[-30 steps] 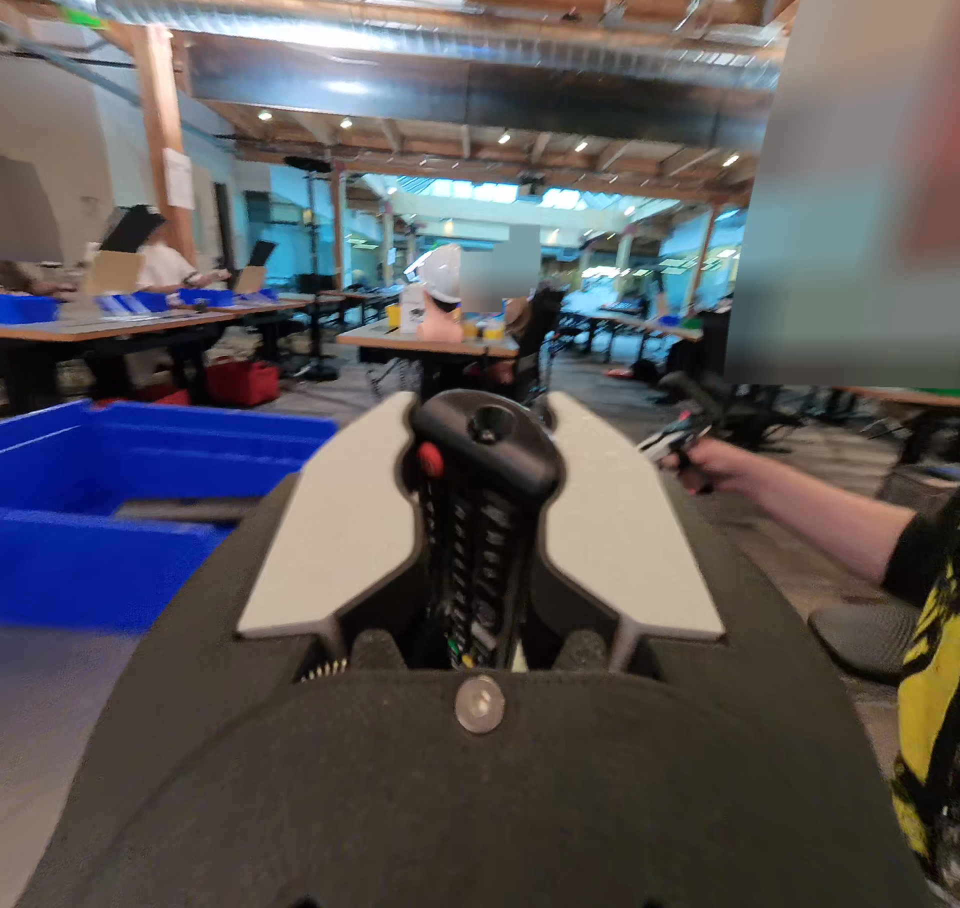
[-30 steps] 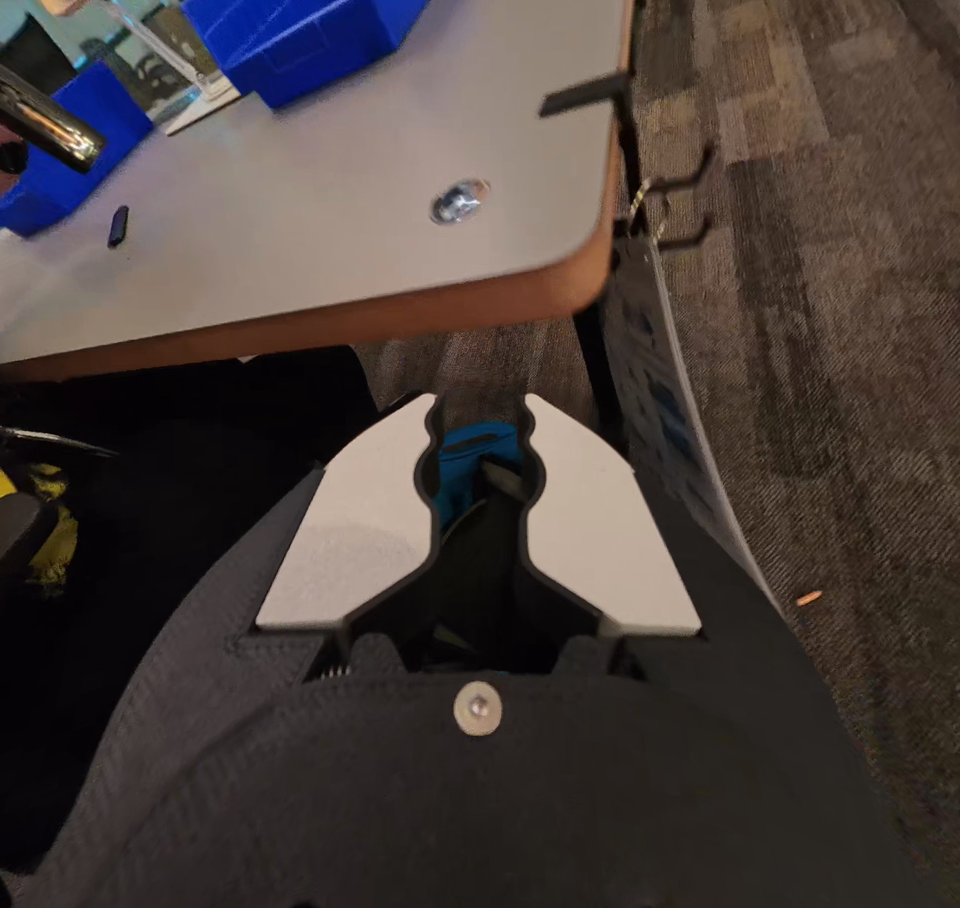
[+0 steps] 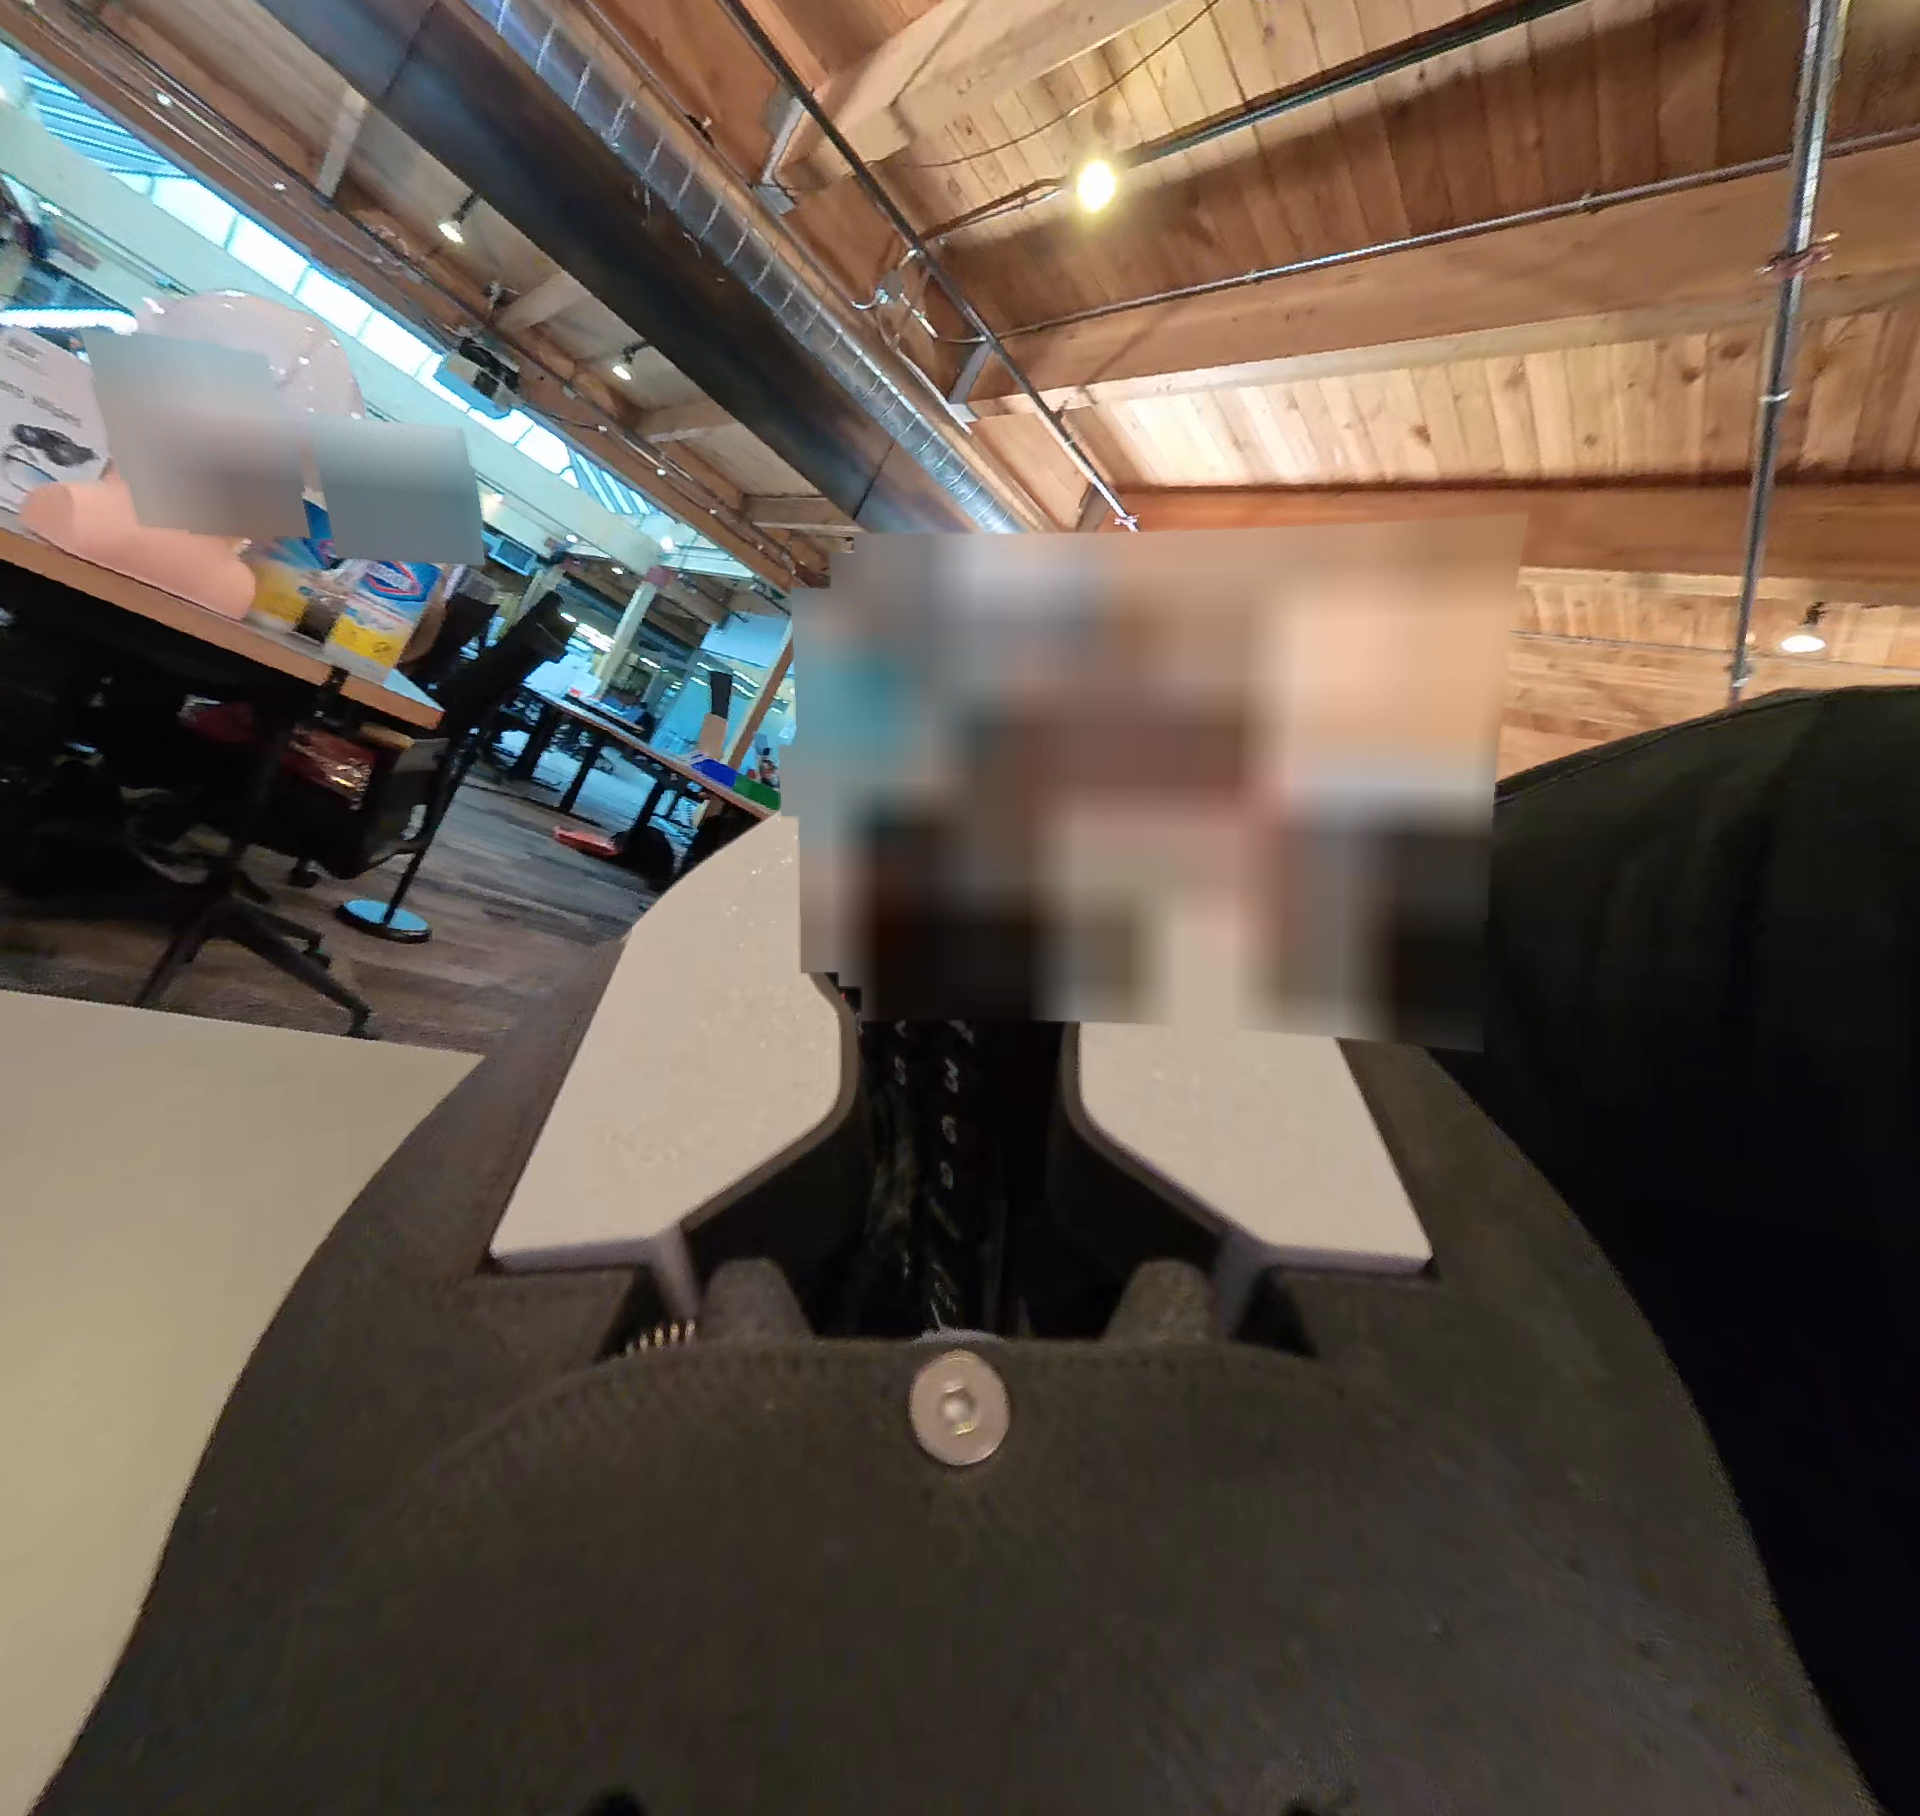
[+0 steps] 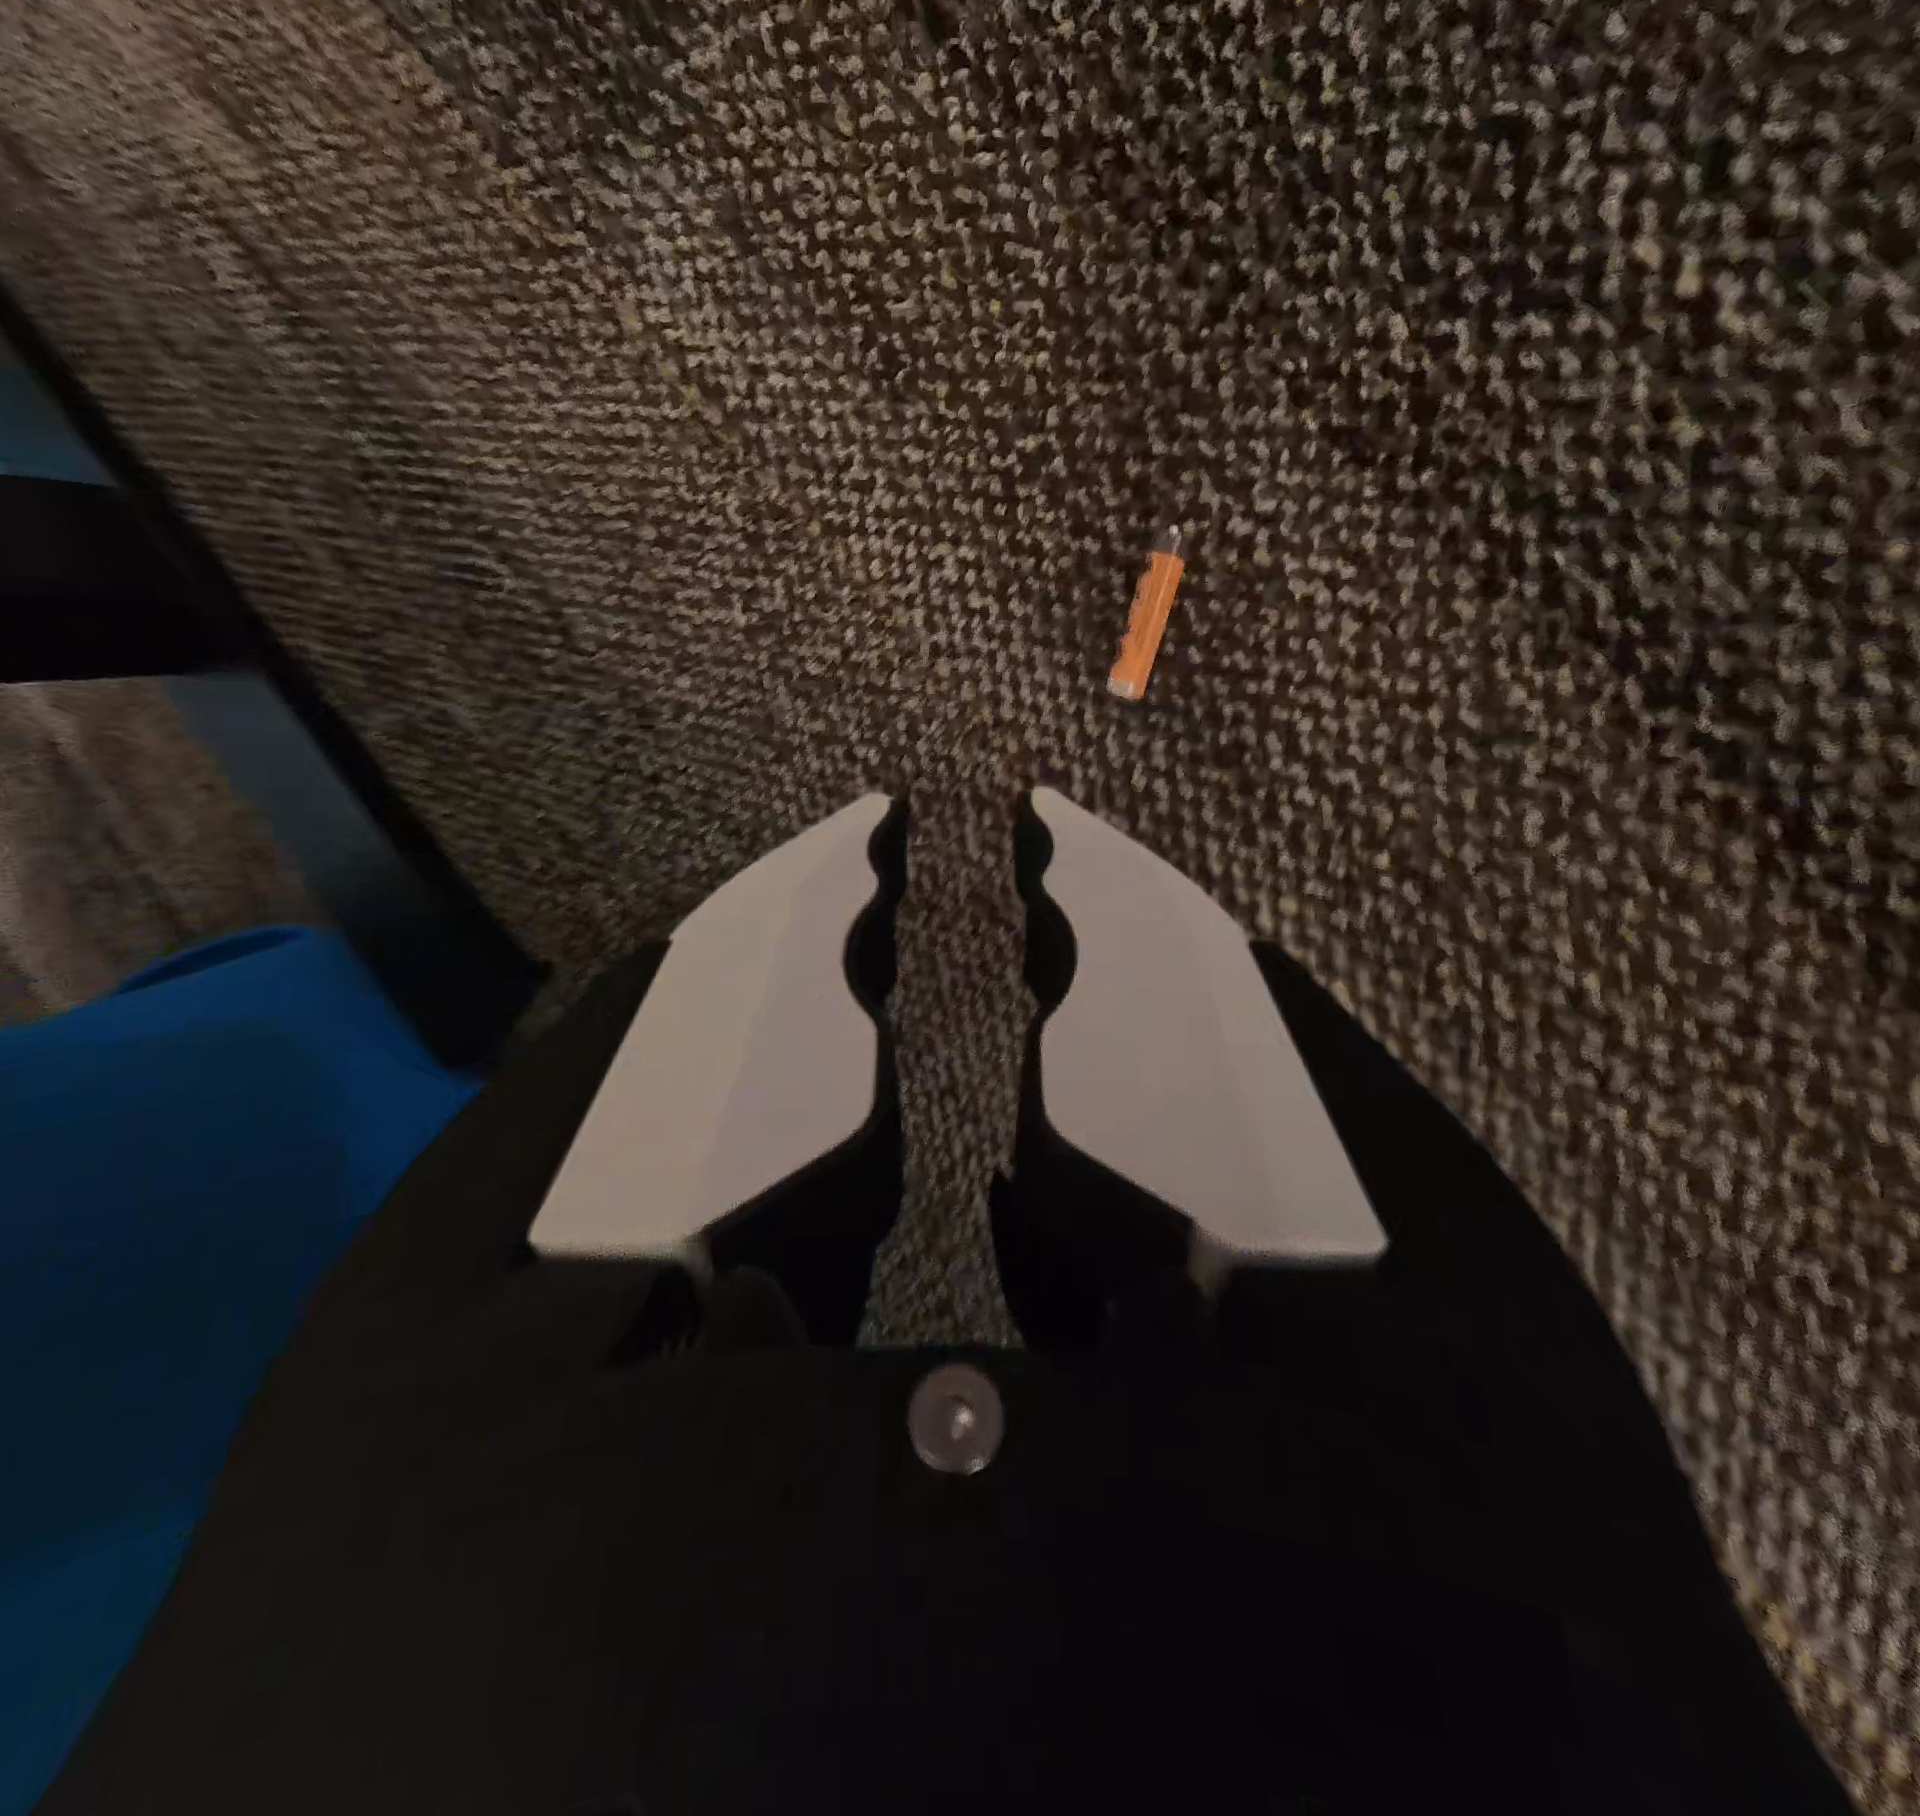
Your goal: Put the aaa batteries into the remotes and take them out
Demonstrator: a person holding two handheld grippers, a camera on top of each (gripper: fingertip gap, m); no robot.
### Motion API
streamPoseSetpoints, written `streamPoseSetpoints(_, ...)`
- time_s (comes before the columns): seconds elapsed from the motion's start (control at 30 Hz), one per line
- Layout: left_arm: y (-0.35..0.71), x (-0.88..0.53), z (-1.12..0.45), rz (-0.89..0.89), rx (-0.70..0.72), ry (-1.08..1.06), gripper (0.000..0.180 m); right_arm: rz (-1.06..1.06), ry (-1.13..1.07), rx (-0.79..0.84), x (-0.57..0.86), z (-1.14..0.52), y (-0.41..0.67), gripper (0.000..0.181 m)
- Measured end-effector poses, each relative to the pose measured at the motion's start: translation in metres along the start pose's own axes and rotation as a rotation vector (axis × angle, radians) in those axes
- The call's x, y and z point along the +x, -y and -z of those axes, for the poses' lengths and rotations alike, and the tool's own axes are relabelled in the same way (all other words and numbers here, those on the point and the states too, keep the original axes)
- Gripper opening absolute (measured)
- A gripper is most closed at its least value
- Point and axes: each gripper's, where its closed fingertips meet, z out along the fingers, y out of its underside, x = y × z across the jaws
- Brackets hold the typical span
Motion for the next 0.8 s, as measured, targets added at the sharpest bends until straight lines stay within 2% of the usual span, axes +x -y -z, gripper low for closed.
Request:
streamPoseSetpoints(0.03, 0.0, 0.0, 0.0, 0.009, 0.0, -0.014, 0.036, 0.016, -0.02, -0.014, 0.004, -0.012, 0.001, 0.017)
streamPoseSetpoints(0.2, 0.0, 0.001, 0.0, 0.025, 0.0, -0.026, 0.036, 0.04, -0.121, -0.024, 0.023, -0.058, 0.011, 0.012)
streamPoseSetpoints(0.3, 0.0, 0.0, -0.001, 0.045, -0.003, -0.033, 0.036, 0.028, -0.158, -0.056, 0.031, -0.08, 0.011, 0.015)
streamPoseSetpoints(0.37, -0.002, -0.001, -0.003, 0.048, -0.011, -0.036, 0.036, 0.06, -0.179, -0.122, 0.035, -0.095, -0.001, 0.001)
streamPoseSetpoints(0.53, -0.002, -0.002, -0.003, 0.058, -0.012, -0.032, 0.036, 0.065, -0.17, -0.077, 0.034, -0.094, -0.001, 0.0)
streamPoseSetpoints(0.7, -0.003, -0.001, -0.004, 0.055, -0.01, -0.046, 0.036, -0.006, 0.112, 0.306, -0.018, 0.007, 0.053, 0.0)
streamPoseSetpoints(0.8, -0.001, 0.001, -0.002, 0.052, 0.002, -0.051, 0.036, 0.091, 0.1, 0.408, -0.039, 0.098, 0.069, 0.0)
